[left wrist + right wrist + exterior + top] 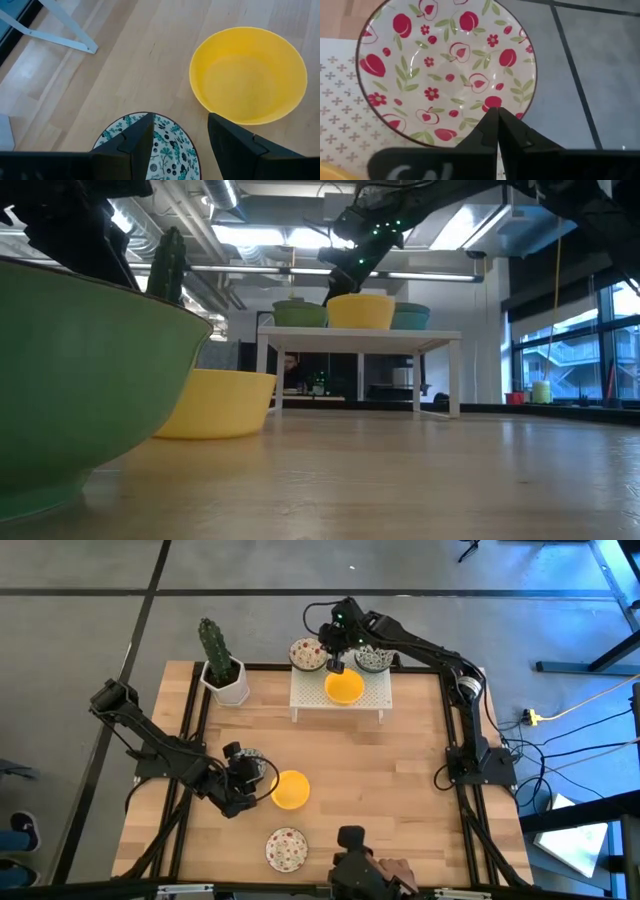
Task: Pick & Place Mini bowls
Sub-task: Stack the right green patterned bowl on top of the other green patterned bowl on the shelf, then stack the yellow bowl on top of the other yellow bowls on the shelf
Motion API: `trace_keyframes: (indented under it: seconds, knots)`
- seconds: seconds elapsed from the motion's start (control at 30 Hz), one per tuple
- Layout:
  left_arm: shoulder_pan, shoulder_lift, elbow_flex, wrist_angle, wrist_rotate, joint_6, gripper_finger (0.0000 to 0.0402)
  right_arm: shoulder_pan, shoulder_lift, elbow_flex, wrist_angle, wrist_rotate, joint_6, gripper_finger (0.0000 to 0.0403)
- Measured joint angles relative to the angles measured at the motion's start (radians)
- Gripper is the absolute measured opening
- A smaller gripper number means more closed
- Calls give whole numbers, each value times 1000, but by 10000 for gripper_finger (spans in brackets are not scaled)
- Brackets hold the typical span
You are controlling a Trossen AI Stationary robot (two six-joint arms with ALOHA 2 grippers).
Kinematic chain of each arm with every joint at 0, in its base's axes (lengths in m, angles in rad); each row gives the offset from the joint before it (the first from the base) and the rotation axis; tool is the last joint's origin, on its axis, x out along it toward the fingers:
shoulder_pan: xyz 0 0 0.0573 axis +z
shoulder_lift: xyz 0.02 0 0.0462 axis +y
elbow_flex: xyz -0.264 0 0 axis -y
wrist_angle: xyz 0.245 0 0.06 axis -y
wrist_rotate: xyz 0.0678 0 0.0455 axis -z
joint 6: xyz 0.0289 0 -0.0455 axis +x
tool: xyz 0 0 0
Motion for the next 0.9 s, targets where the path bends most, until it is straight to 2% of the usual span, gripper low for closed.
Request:
trace_keyframes:
  seconds: [0.3,0.57,0.63,0.73,0.9]
  knots:
    - [0,0,0,0,9,0,180,14,-30,9,-8,25,-7,15]
    - [0,0,0,21,108,37,180,98,-129,10,-125,21,74,13]
    - [-1,2,0,76,141,112,180,129,-159,10,-193,14,88,9]
    - [-1,23,0,204,204,307,180,185,-193,5,-294,13,119,4]
    - [10,111,1,337,308,577,180,270,-228,-14,-384,14,162,4]
